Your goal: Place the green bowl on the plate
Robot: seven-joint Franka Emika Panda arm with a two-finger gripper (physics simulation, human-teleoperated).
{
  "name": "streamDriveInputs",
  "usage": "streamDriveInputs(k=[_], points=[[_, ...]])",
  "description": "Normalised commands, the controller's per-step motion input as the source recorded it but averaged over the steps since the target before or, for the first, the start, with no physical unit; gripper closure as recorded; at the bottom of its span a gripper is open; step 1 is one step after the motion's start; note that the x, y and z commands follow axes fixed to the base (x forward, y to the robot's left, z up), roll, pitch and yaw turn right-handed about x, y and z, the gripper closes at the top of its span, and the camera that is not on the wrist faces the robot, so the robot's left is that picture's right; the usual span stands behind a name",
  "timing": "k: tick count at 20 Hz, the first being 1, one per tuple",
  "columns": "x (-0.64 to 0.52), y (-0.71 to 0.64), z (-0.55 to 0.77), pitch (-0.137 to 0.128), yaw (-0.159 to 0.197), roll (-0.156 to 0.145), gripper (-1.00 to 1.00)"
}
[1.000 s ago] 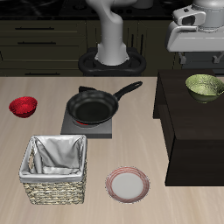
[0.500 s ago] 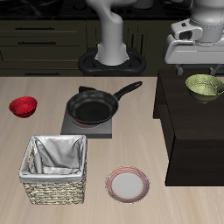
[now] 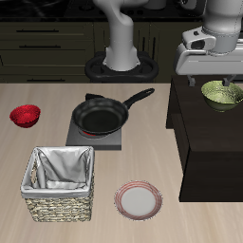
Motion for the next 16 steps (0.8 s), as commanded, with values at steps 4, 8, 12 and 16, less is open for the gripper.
streamDriveInputs(k=[4, 8, 12, 16], points=[[0.04, -0.07, -0.17, 0.016, -0.008, -0.008, -1.0], [0.04, 0.03, -0.24, 0.03, 0.006, 0.007, -1.0], [0.02, -0.07, -0.33, 0.037, -0.011, -0.01, -1.0], [0.02, -0.04, -0.3, 0.04, -0.014, 0.026, 1.0]])
